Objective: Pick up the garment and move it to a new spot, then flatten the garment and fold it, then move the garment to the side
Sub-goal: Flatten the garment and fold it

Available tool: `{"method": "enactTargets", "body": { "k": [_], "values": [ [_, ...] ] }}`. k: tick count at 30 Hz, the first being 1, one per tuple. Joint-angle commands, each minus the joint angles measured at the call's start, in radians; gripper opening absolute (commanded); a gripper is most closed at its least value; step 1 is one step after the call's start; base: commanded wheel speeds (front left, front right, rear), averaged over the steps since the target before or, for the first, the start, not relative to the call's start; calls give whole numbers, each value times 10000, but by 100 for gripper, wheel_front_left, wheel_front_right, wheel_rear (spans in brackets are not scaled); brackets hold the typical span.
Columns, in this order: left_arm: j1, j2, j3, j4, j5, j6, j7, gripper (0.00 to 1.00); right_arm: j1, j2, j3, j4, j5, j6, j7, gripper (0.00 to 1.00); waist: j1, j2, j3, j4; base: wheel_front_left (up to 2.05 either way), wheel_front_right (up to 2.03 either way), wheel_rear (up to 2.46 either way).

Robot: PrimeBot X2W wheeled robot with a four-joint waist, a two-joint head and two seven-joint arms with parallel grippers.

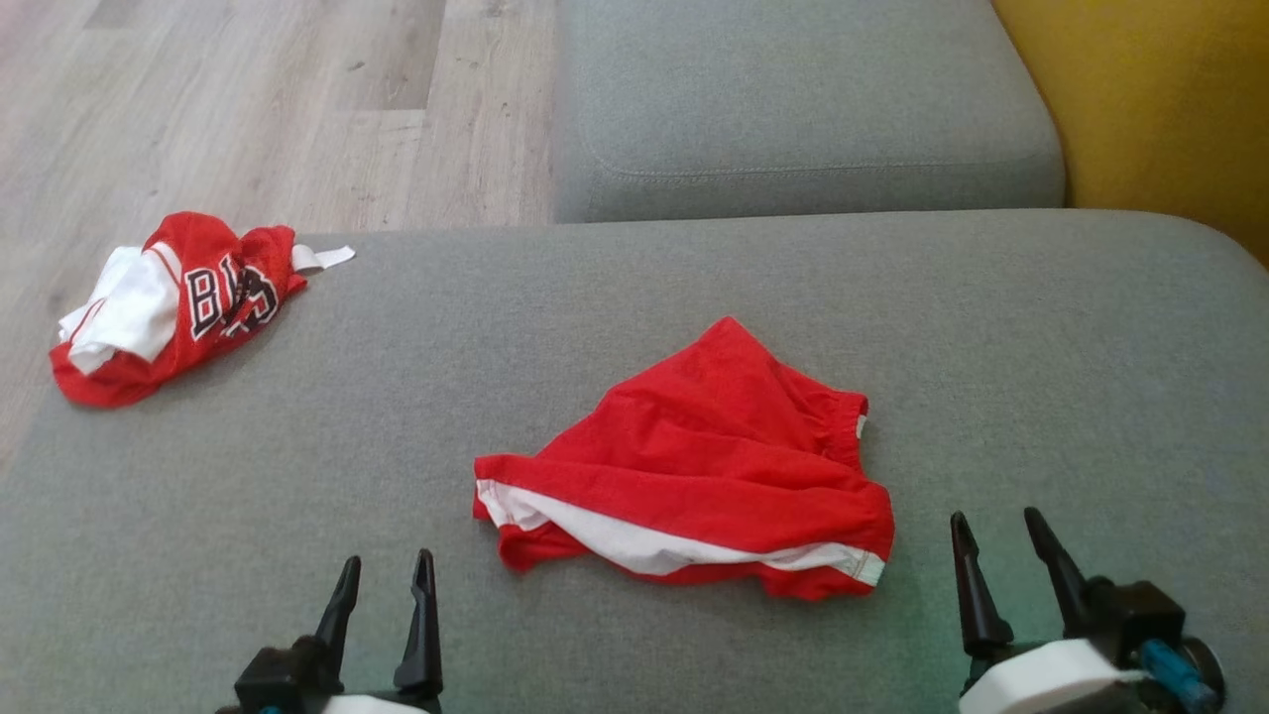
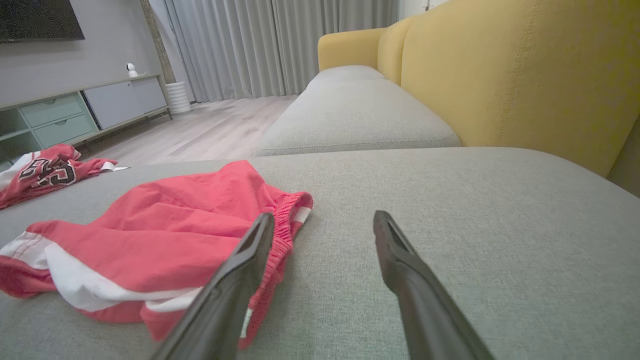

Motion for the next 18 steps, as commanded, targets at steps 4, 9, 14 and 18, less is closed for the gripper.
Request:
{"method": "enactTargets", "body": {
  "k": [4, 9, 14, 18],
  "values": [
    [-346, 69, 227, -396, -28, 43, -55, 100, -404, -53, 451, -3, -148, 40, -28, 100, 0, -1, 125, 150, 0, 0, 0],
    [-379, 92, 112, -397, 5, 68, -12, 100, -610, -53, 1300, 800, 195, 40, 284, 100, 0, -1, 353, 539, 0, 0, 0],
    [-391, 128, 46, -390, 12, 80, 11, 100, -967, -53, 1650, 1780, 349, 40, 318, 100, 0, -1, 492, 911, 0, 0, 0],
    [-354, 172, 29, -412, 4, 113, 18, 100, -1205, -53, 1825, 2298, 640, 40, 187, 100, 0, -1, 540, 1103, 0, 0, 0]
  ]
}}
